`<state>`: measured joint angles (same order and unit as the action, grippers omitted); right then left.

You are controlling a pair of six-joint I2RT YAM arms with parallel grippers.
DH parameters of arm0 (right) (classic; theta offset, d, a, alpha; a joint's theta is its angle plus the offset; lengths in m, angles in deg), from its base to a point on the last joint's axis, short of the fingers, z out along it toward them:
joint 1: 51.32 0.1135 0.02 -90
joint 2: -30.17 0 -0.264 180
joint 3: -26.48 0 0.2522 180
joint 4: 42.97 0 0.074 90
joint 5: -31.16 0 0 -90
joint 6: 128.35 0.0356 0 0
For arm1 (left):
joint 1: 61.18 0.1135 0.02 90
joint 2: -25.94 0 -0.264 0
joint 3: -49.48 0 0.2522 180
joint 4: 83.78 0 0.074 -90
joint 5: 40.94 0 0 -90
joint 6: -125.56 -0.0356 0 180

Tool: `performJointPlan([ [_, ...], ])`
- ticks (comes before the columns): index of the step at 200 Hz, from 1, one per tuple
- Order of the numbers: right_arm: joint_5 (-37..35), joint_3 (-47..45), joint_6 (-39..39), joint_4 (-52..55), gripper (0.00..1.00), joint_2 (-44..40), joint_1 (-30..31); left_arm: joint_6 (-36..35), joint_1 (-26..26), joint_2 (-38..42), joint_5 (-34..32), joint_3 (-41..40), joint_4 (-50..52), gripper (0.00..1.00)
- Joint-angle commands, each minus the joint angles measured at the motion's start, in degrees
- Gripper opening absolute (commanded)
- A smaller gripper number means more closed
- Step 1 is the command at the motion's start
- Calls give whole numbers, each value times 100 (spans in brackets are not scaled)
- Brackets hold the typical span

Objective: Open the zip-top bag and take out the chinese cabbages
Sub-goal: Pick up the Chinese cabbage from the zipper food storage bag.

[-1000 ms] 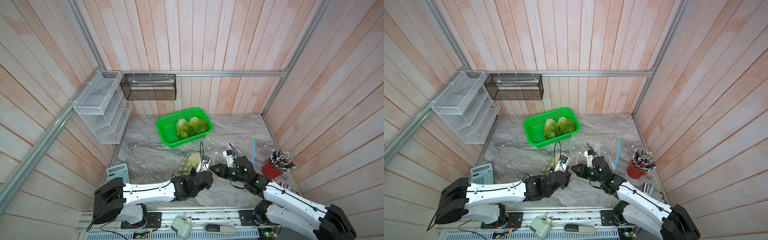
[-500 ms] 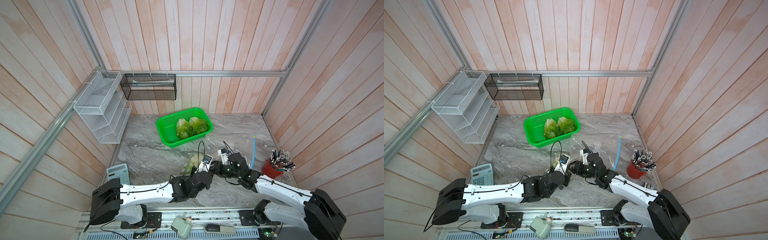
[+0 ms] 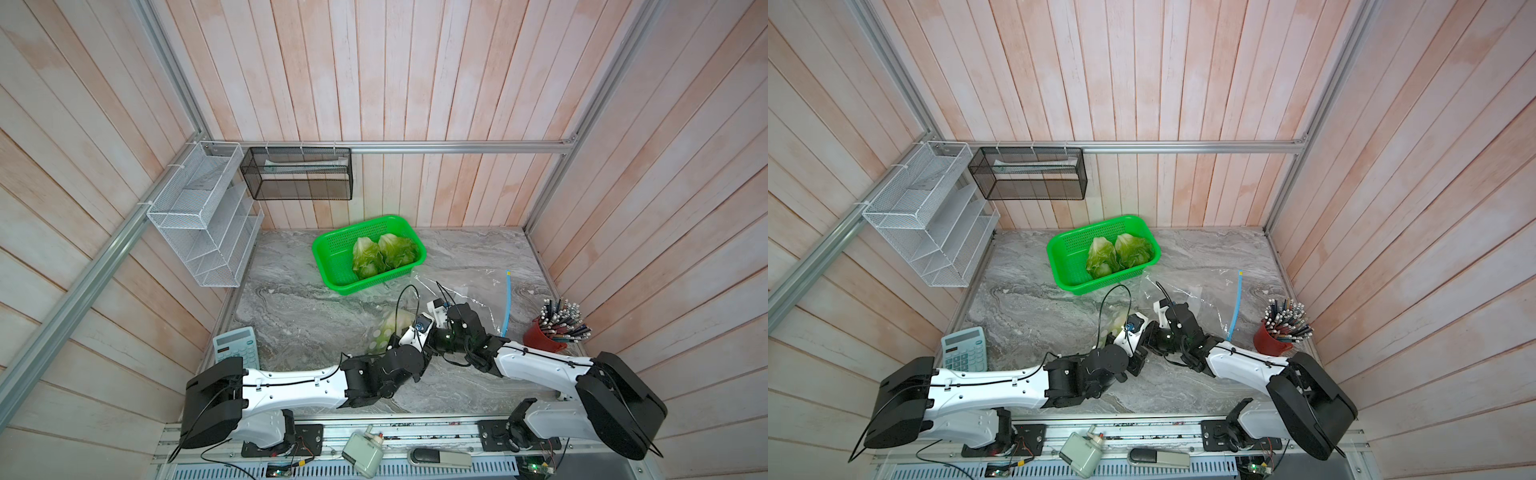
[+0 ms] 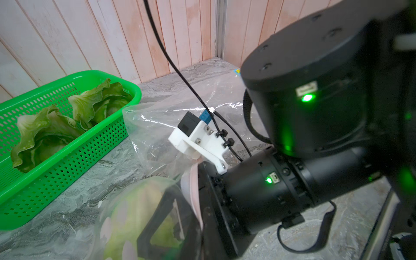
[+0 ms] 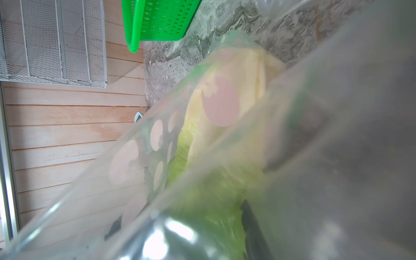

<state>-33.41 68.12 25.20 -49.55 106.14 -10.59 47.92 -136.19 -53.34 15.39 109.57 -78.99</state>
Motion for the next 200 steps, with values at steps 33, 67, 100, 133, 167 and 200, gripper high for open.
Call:
performJointPlan([
  [33, 250, 130, 13, -260, 71, 454, 23, -588, -57, -88, 637, -133, -794, 0],
  [67, 326, 186, -7, -358, 74, 745, 49, -719, -65, -143, 840, -101, -769, 0],
  [100, 465, 103, 20, -755, 84, 961, 64, -753, -71, -226, 993, -130, -858, 0],
  [133, 603, -122, 41, -1255, 84, 1042, 60, -565, -84, -110, 840, -345, -947, 26],
  [167, 638, -169, -282, -1146, 84, 1072, 34, -128, -77, 359, 697, -712, -808, 67],
  [200, 777, -290, -421, -1284, 83, 1105, 14, 385, -83, 924, 382, -1021, -625, 79],
])
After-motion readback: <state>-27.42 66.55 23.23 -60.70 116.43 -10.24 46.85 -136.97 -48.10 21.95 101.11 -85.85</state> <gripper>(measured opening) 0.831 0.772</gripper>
